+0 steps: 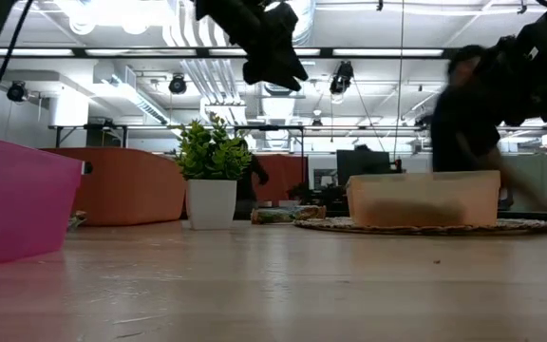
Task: Pick and place Granola Bars by type
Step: Put the top yellow granola bar into the left orange bin
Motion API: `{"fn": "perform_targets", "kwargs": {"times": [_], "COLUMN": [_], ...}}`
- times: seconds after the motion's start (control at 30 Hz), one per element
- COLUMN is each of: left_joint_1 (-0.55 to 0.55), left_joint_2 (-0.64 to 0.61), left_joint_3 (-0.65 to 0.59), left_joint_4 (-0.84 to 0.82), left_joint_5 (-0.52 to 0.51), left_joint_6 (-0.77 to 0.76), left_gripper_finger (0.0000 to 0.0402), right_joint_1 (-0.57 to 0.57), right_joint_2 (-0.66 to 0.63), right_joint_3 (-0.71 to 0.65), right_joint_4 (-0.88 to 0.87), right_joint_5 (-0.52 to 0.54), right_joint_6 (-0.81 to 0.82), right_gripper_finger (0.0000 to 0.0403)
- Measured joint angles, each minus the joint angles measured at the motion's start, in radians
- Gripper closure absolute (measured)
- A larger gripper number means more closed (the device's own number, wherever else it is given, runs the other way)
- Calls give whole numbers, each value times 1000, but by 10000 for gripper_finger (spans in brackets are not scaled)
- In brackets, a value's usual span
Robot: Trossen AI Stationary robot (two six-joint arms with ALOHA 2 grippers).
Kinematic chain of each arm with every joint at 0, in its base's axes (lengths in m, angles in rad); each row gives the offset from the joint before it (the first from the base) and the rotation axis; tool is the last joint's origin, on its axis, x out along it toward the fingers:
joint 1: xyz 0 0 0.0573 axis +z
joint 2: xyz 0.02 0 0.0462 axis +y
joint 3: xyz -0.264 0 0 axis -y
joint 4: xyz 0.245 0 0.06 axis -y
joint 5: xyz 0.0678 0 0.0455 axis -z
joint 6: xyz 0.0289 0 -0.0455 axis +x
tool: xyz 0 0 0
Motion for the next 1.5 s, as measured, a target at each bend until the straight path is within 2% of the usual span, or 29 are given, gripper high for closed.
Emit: {"fn": "perform_targets", "kwargs": {"times": [0.2, 0.4, 0.73, 1.0, 1.13, 1.2, 1.33, 1.5], "left_joint_1": [22, 27, 28, 45, 55, 67, 94, 100], "left_joint_2": [64, 62, 60, 64, 71, 88, 157, 274], "left_joint_3": [112, 116, 109, 109, 109, 120, 142, 247], "left_joint_4": [-45, -75, -149, -140, -91, -86, -125, -234], "left_joint_5": [26, 29, 30, -18, -91, -127, -137, -136], "left_joint_6": [9, 17, 73, 175, 245, 251, 268, 333], "left_gripper_finger": [229, 229, 229, 229, 229, 229, 229, 229], "right_joint_1": [0, 0, 0, 0, 0, 0, 0, 0], "right_joint_2": [1, 7, 9, 8, 8, 8, 8, 9], "right_joint_3": [-2, -2, -2, -2, -2, -2, -2, -2], "right_joint_4": [-24, -65, -65, -65, -65, -65, -65, -65], "right_joint_5": [1, 11, 10, 11, 11, 11, 10, 11], "right_joint_6": [-27, 7, -25, -23, -23, -23, -23, -23], "right_gripper_finger": [200, 200, 199, 200, 199, 200, 199, 200]}}
